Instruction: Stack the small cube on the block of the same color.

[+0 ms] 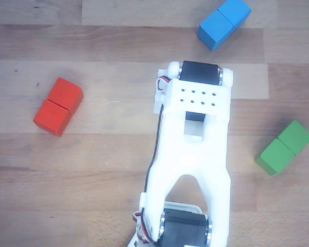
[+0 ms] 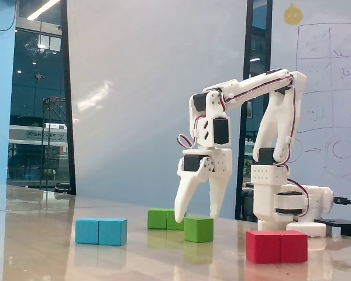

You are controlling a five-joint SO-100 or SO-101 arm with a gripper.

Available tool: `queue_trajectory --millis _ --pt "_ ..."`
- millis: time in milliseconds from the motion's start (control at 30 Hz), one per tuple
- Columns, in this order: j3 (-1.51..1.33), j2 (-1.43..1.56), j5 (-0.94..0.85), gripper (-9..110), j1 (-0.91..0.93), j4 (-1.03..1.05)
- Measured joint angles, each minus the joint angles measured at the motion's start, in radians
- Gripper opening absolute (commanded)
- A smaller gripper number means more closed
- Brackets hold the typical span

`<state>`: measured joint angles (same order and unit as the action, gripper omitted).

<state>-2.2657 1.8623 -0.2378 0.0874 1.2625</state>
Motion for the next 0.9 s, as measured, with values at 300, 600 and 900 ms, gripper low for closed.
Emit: queue_trajectory --millis 300,600,900 --pt "0.0 -0.044 -0.005 19 0.0 -0.012" --pt "0.0 -0.054 -0.012 11 0.0 -0.091" --pt "0.0 -0.054 -0.012 10 0.0 -0.109"
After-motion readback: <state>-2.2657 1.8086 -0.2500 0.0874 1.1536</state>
